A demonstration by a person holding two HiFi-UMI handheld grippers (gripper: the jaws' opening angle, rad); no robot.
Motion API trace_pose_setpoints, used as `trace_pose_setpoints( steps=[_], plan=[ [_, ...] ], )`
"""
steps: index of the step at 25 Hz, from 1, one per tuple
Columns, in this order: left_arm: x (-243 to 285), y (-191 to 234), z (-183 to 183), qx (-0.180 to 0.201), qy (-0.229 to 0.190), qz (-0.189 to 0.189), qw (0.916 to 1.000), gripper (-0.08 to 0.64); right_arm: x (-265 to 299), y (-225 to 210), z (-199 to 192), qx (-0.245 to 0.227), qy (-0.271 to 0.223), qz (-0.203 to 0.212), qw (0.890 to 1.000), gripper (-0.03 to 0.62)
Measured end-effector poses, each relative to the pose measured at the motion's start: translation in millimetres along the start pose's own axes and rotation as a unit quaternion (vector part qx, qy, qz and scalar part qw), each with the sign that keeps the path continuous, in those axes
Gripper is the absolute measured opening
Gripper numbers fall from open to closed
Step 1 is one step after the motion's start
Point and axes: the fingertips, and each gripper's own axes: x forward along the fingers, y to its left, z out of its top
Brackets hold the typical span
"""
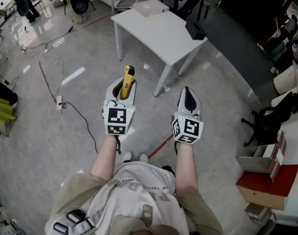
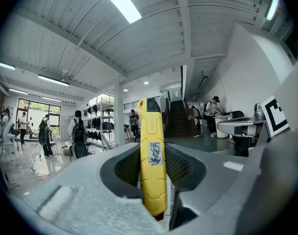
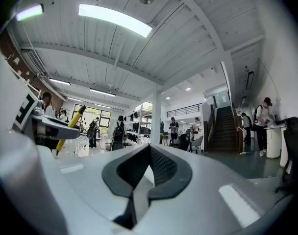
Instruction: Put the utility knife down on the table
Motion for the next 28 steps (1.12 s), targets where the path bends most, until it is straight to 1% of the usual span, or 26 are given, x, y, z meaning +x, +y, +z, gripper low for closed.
trace_pose_setpoints(
  steps=[6, 16, 22, 26, 27, 28],
  plan=[
    [-2, 0, 0, 0.004, -0.003, 0.002, 1.0, 0.123, -1, 0, 0, 0.001, -0.002, 0.001, 1.0, 0.0],
    [-6, -14, -6, 0.004, 0.007, -0.005, 1.0, 0.123, -10, 0, -11, -0.01, 0.018, 0.009, 1.0, 0.0],
    [-7, -23, -8, 0.006, 0.011, -0.007, 0.9999, 0.123, -17, -7, -16, 0.01, 0.019, 0.006, 1.0, 0.0],
    [-4, -32, -6, 0.005, 0.011, -0.006, 0.9999, 0.123, -24, -23, -13, 0.054, 0.003, 0.005, 0.999, 0.002],
    [-2, -35, -6, 0.005, 0.011, -0.006, 0.9999, 0.123, -24, -27, -13, 0.06, 0.001, 0.008, 0.998, 0.014],
    [-1, -38, -5, 0.007, 0.01, -0.006, 0.9999, 0.123, -24, -30, -13, 0.063, 0.001, 0.013, 0.998, 0.131]
  ],
)
